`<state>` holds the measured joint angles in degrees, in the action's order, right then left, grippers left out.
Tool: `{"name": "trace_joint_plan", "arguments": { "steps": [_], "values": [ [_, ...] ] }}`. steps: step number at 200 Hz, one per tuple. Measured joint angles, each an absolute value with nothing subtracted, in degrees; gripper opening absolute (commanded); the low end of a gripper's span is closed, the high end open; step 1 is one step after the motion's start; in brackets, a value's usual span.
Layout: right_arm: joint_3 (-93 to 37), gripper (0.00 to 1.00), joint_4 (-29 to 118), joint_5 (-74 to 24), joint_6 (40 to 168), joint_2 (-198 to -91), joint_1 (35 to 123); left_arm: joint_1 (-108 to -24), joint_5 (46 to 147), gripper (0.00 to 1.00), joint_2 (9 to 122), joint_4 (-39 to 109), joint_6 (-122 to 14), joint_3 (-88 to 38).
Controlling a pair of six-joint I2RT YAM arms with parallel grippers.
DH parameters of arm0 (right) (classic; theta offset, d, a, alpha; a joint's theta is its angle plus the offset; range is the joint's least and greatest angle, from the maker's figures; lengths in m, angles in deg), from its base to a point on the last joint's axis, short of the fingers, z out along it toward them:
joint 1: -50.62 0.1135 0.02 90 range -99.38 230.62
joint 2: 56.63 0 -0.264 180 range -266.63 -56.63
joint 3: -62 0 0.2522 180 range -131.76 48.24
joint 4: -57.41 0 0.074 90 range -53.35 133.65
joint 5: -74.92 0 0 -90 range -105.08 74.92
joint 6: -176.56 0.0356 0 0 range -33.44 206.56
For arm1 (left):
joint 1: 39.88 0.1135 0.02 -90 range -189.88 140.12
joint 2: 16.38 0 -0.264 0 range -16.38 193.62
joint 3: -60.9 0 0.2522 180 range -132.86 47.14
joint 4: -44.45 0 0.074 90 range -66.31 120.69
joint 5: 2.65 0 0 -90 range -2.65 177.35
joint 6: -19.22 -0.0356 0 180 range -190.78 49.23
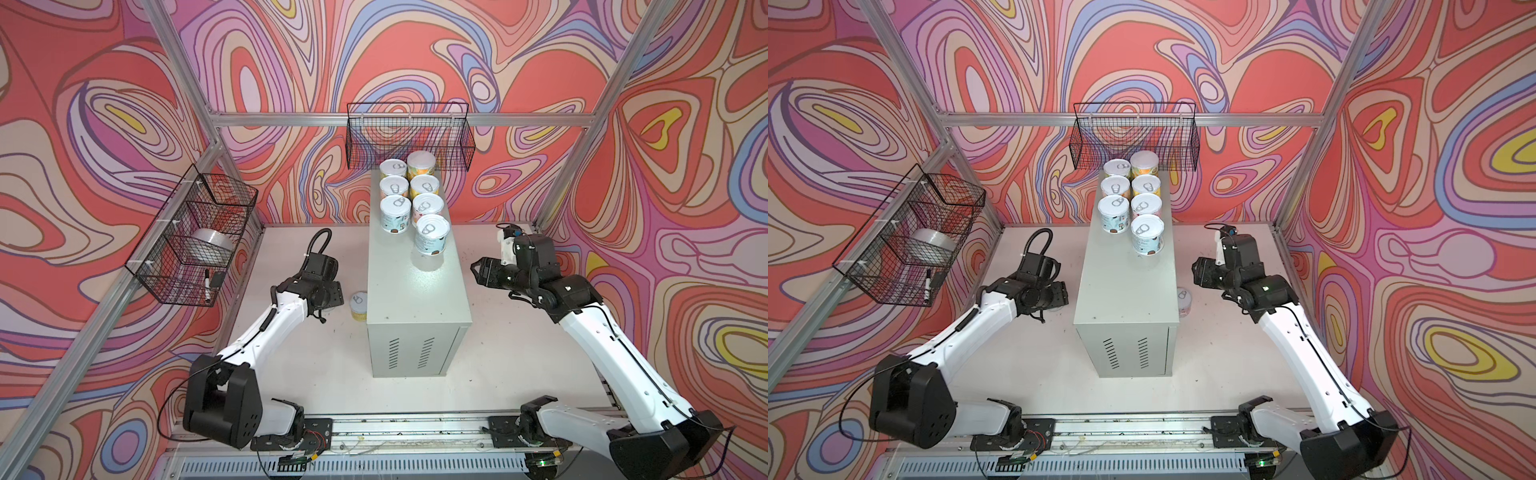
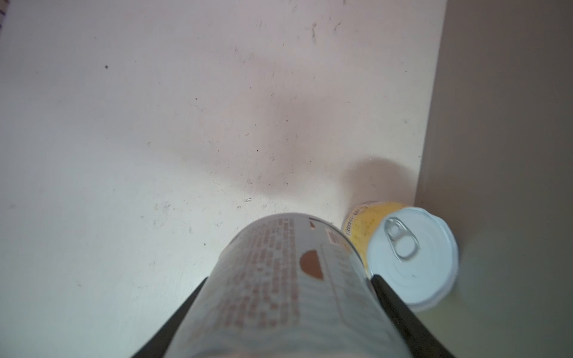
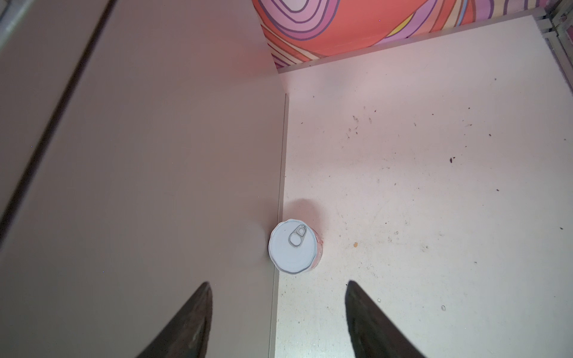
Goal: Place and organize the canned foods onto the counter
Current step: 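Lift the light-blue-labelled can with the left gripper over the cabinet top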
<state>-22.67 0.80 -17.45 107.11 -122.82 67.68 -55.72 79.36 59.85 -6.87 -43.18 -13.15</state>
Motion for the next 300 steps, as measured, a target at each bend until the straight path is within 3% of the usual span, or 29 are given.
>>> {"name": "trace_joint_plan", "arguments": {
  "steps": [78,162,300],
  "values": [
    [-23.0,0.70,0.2,-17.6,106.3,-122.1,67.2,-62.4,78.3,0.00,52.5,-28.2,-47.5,-37.1],
    [-27.2,0.70,-1.0,-17.6,105.2,-118.8,67.2,-78.0,75.5,0.00,68.6,-47.5,-53.0,-79.0],
    [-27.9,0.70,-0.3,-19.2,104.4,-118.0,67.2,-85.0,77.8,0.00,86.7,-51.4,-57.4,-98.4]
  ]
}}
